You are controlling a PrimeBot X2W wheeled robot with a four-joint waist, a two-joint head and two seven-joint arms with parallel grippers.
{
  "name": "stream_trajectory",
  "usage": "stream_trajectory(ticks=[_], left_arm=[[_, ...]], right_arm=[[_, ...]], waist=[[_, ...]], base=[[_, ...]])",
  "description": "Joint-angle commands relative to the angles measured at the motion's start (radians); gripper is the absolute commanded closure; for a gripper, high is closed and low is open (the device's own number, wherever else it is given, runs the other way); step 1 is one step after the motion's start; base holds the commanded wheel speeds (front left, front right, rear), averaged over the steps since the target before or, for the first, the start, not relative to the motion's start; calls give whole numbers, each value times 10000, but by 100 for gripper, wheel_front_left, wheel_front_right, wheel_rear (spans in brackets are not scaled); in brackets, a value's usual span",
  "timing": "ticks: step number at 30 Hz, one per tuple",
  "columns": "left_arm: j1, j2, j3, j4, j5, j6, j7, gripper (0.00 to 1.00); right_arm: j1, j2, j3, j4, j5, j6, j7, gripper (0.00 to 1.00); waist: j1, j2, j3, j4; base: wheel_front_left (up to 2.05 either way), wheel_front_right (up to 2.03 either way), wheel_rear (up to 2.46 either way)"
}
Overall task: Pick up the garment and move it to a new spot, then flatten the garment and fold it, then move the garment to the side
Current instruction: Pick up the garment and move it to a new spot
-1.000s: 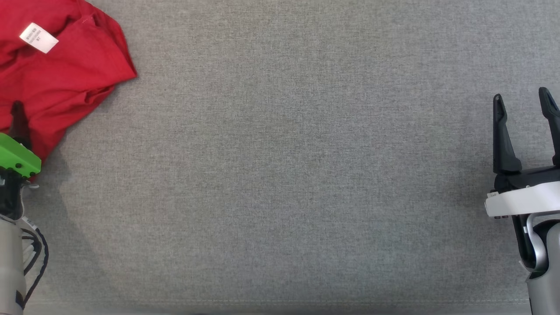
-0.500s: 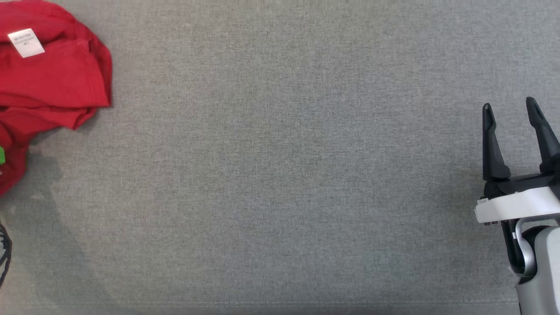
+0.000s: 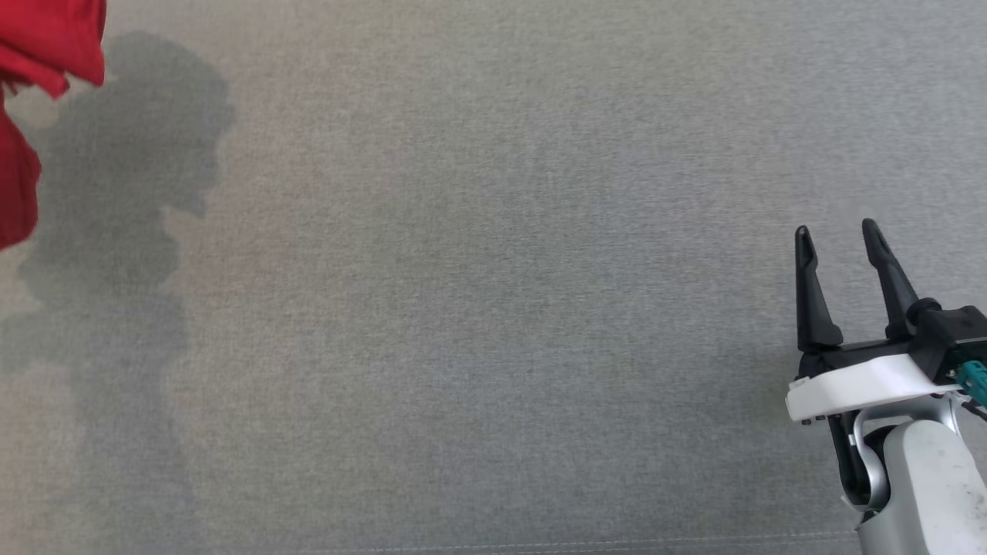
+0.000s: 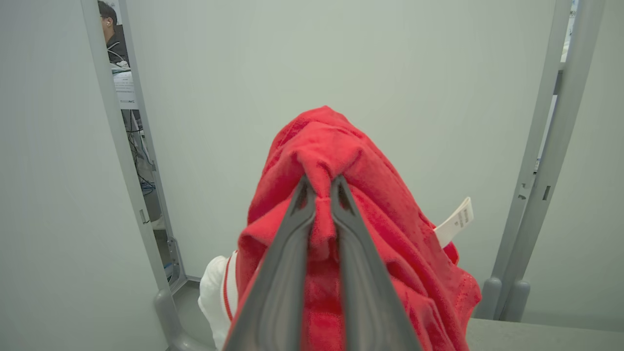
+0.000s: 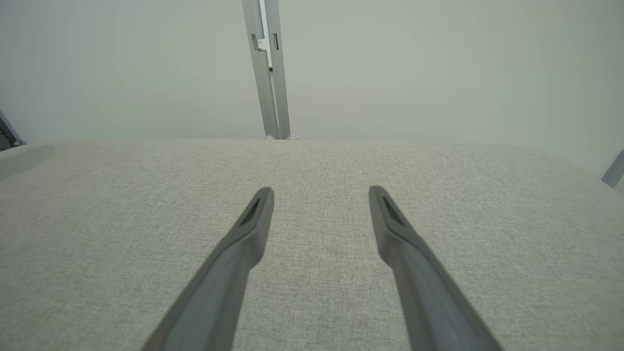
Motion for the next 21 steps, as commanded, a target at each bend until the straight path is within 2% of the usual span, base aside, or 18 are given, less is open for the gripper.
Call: stream_trajectory(ticks=[1, 7, 12, 16, 21], left_arm=[[-273, 96, -77, -523, 146, 106, 163, 100], [-727, -122, -537, -2985, 187, 402, 1278, 100], [-1029, -603, -1235, -4473, 237, 515, 2135, 100], [-1121, -1077, -1861, -4892, 326, 495, 2476, 100], [-535, -1701, -2573, -4614, 292, 395, 2469, 100]], right_arm=[[43, 57, 41, 122, 70, -10, -74, 0], [-67, 326, 144, 438, 257, -10, -114, 0], [-97, 498, 240, 459, 459, -10, -113, 0], [-102, 558, 391, 507, 635, -10, -115, 0], [-122, 585, 603, 557, 945, -10, -115, 0]], waist=[[-1, -1, -419, -504], [-1, -1, -679, -1421], [-1, -1, -750, -2294], [-1, -1, -747, -2880], [-1, -1, -762, -3439]], base=[[0, 0, 0], [0, 0, 0], [0, 0, 0], [0, 0, 0], [0, 0, 0]])
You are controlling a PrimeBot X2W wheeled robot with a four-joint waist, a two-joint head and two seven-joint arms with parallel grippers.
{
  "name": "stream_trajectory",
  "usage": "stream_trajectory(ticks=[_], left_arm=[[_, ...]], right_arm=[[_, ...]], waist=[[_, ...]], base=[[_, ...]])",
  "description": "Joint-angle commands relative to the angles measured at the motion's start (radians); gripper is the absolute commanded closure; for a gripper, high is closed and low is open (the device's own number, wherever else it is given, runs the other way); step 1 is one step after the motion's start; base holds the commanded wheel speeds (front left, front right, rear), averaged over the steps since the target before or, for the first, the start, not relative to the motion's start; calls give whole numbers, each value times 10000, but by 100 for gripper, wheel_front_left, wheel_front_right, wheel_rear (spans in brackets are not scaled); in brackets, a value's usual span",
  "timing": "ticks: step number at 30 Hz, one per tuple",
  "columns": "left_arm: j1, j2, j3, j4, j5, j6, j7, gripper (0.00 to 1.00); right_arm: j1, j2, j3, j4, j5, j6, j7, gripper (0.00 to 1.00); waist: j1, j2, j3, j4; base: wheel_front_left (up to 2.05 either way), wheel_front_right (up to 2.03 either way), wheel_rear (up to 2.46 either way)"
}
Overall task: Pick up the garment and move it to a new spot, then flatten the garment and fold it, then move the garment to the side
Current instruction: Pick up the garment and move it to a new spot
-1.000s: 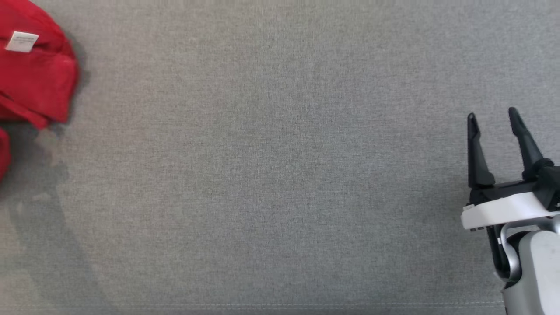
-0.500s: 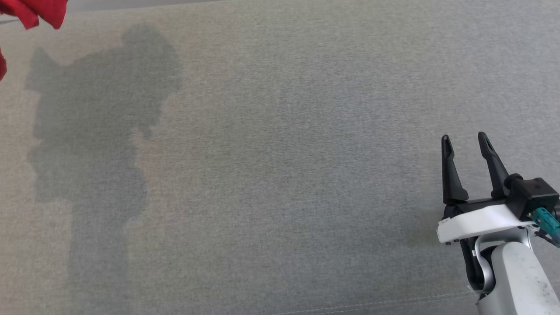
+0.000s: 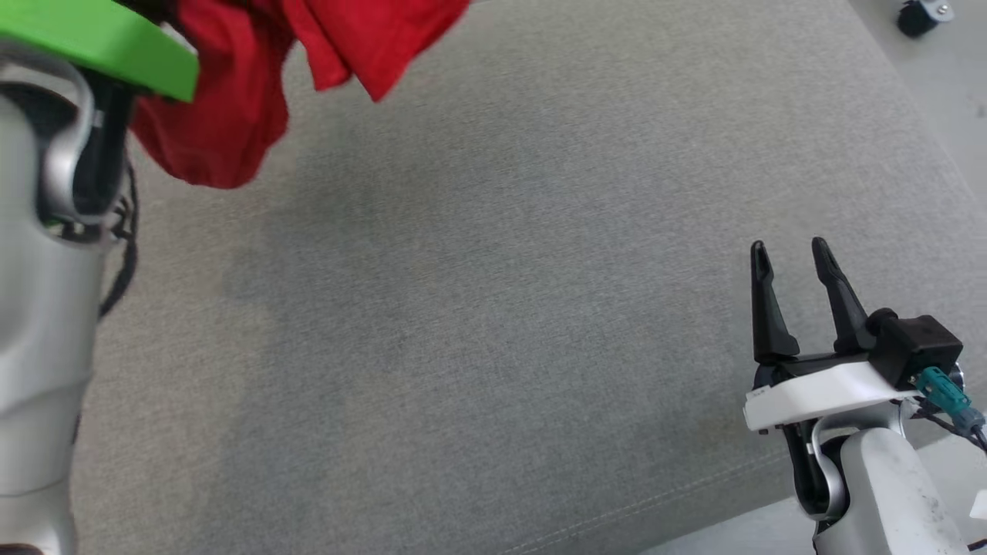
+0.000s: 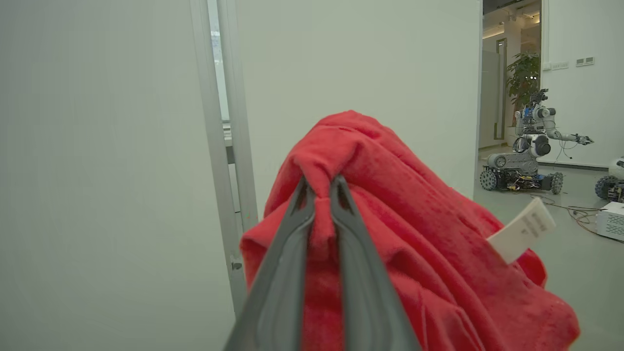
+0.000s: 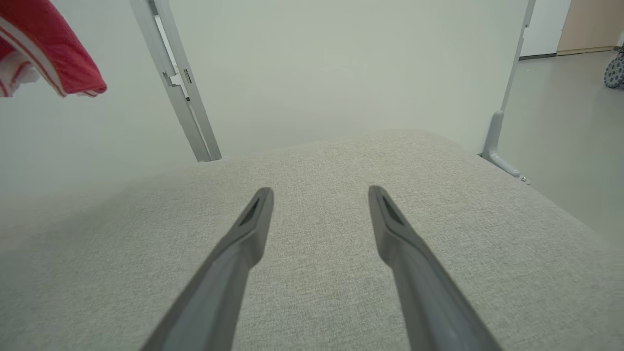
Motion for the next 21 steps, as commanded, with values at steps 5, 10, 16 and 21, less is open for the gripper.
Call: stream_trajectory(ticks=[5, 10, 16, 21], left_arm=[[1397, -577, -423, 861, -238, -47, -563, 100], [2880, -1243, -874, 2099, -413, -69, -1213, 100], [4074, -2109, -1444, 3949, -632, -275, -2002, 22], [4125, -2488, -1755, 4582, -710, -469, -2553, 0]], right_arm=[[-55, 10, 283, 60, 302, -10, -31, 0], [45, 14, 353, 94, 281, -10, -33, 0], [118, 12, 435, 113, 139, -10, -33, 0], [296, 11, 414, 188, -1, -10, -33, 0]], waist=[[0, -1, -160, -936], [0, -1, -233, -1033], [0, -1, -354, -929], [0, -1, -694, -566]], base=[[0, 0, 0], [0, 0, 0], [0, 0, 0], [0, 0, 0]])
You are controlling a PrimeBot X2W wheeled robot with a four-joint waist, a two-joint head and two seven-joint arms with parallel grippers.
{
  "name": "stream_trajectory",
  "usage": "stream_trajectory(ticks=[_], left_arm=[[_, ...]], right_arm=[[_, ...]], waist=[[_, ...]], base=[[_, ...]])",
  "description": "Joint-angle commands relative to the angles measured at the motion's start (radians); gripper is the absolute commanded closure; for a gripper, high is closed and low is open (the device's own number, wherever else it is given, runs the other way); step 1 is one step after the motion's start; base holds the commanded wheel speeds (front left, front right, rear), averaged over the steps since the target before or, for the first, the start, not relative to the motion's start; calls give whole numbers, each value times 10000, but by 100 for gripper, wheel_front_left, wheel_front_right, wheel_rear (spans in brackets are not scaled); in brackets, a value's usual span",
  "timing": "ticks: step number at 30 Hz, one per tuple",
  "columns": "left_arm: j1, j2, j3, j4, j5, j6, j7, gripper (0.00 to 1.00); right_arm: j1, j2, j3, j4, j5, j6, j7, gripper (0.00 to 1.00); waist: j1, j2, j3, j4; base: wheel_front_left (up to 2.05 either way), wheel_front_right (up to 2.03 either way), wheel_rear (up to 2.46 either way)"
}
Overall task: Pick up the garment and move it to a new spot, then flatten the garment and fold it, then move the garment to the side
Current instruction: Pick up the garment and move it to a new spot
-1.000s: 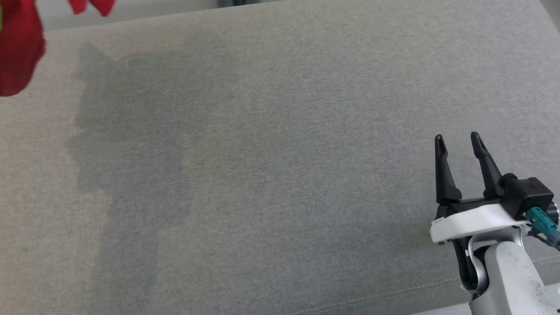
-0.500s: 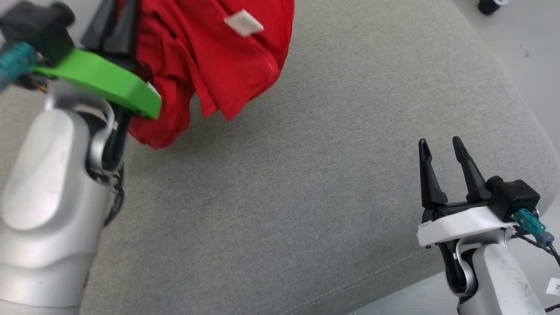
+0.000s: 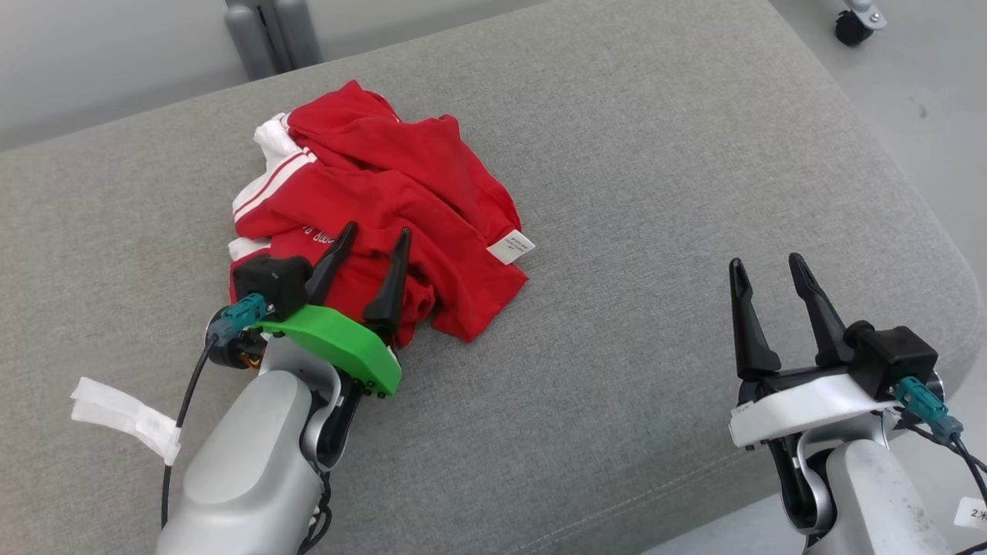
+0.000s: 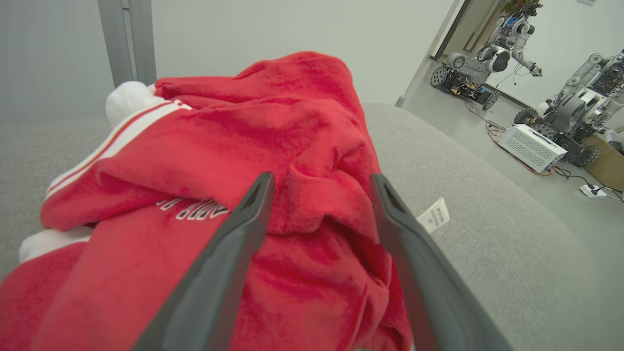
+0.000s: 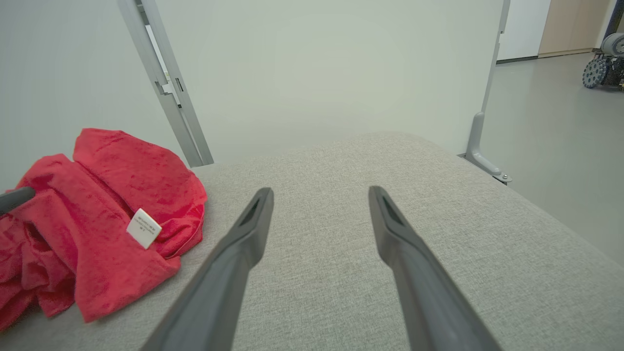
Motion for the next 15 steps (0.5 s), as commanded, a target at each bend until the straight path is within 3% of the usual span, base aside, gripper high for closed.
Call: stream_trajectory(ticks=[1, 8, 15], left_arm=[[-58, 56, 45, 5, 25, -50, -166, 0], [245, 305, 1035, -818, 299, -5, -389, 0], [1382, 756, 2297, -2280, 1318, 233, -388, 0]], right_arm=[[191, -1, 33, 11, -61, -10, -31, 0], [448, -4, 84, 21, -190, -10, -32, 0], [642, -6, 207, -42, -339, -10, -30, 0]], waist=[[0, -1, -312, 294], [0, -1, -1025, 1008], [0, -1, -1540, 1891]], base=[[0, 0, 0], [0, 0, 0], [0, 0, 0]])
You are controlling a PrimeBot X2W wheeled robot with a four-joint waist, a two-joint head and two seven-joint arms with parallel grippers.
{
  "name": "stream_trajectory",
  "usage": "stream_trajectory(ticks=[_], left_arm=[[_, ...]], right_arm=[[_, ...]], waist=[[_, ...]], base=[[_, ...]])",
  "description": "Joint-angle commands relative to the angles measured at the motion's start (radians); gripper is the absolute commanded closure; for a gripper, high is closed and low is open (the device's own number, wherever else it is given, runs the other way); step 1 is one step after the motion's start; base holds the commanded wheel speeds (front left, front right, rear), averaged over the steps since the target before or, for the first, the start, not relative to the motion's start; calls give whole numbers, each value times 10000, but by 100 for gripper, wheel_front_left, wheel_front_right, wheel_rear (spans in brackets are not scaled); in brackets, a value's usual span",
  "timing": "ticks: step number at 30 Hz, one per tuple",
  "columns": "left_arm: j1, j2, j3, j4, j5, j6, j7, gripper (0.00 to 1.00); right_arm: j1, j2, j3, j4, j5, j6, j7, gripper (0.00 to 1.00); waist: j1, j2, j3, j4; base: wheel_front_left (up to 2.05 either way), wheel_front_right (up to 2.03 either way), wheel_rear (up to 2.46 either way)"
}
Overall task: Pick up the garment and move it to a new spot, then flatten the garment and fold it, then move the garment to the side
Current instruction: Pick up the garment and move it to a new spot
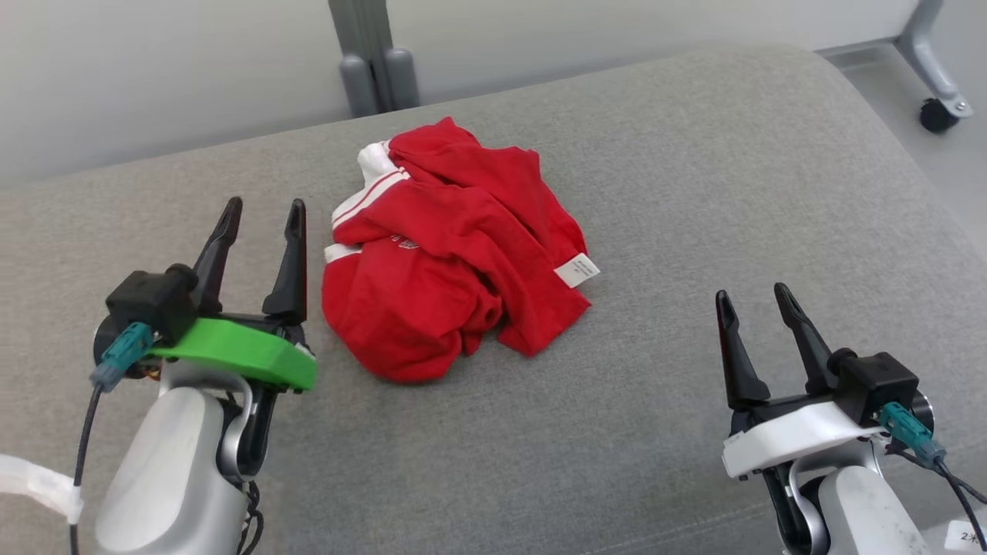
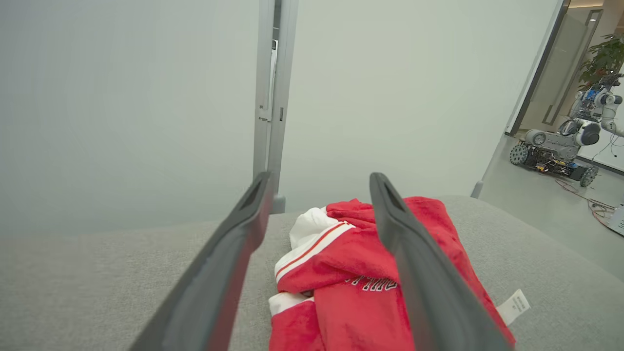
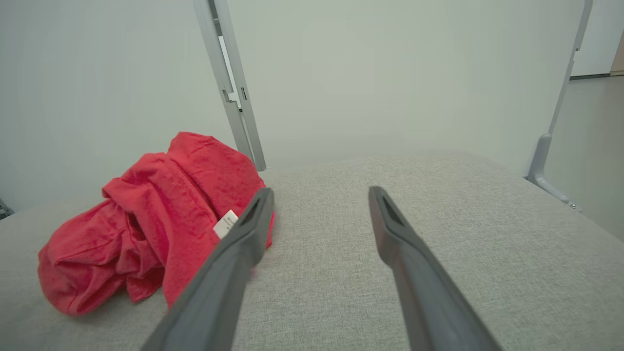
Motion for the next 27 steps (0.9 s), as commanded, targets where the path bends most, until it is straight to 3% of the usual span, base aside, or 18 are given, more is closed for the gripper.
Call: stream_trajectory(ticks=[1, 14, 27], left_arm=[[327, 107, 172, -199, 172, 62, -30, 0], [2855, 342, 2127, -1920, 869, 183, -23, 0], [4634, -268, 3379, -2398, 1564, -5, -22, 0]], right_arm=[[116, -12, 7, -24, -60, -10, -32, 0], [267, -26, 249, 74, -157, -10, -30, 0], [583, -166, 214, 69, -223, -10, -31, 0]], waist=[[0, -1, -492, 697], [0, -1, -981, 1921], [0, -1, -1241, 2256]], base=[[0, 0, 0], [0, 0, 0], [0, 0, 0]])
